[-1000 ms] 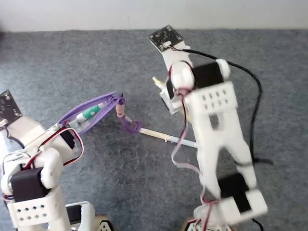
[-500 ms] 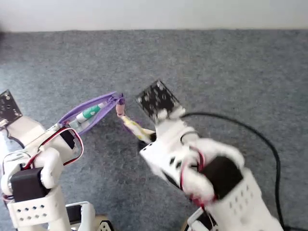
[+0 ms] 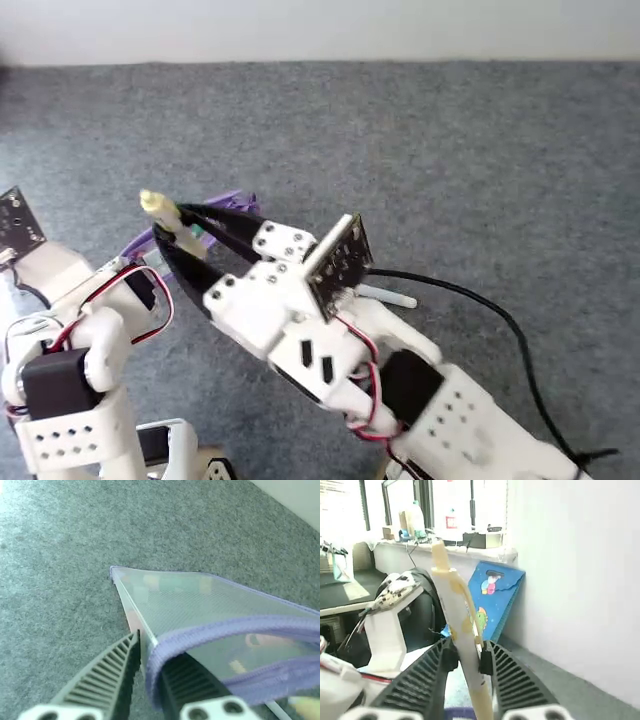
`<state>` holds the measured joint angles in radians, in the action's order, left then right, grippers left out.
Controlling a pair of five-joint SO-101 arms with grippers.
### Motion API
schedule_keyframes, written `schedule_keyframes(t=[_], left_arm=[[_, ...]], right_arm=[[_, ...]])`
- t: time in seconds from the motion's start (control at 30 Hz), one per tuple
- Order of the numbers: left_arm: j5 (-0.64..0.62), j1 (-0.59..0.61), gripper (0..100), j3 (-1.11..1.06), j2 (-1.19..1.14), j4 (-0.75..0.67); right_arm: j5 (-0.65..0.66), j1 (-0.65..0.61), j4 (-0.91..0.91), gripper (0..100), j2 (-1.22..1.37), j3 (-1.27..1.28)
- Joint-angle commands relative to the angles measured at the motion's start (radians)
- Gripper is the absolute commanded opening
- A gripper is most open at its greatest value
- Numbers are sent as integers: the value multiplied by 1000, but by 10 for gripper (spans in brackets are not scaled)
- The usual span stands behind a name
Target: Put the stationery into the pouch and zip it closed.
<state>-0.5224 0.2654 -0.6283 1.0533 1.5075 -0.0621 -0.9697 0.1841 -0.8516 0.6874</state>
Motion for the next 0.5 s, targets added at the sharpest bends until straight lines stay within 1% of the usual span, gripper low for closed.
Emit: schedule_keyframes(t=[0.0, 0.23, 0.33, 0.4, 0.47], left_arm=[[-9, 3, 12, 13, 2, -21], [-9, 5, 12, 13, 2, -20], [-9, 5, 12, 13, 2, -20], [-9, 5, 12, 13, 2, -20], [-9, 5, 12, 13, 2, -20]], right_arm=[[-2, -8, -116, 8, 81, -8], [-8, -5, -125, 8, 199, 2], [-5, 5, -125, 13, 225, 72], [-2, 12, -116, 45, 225, 118], [-2, 25, -79, 118, 203, 124]])
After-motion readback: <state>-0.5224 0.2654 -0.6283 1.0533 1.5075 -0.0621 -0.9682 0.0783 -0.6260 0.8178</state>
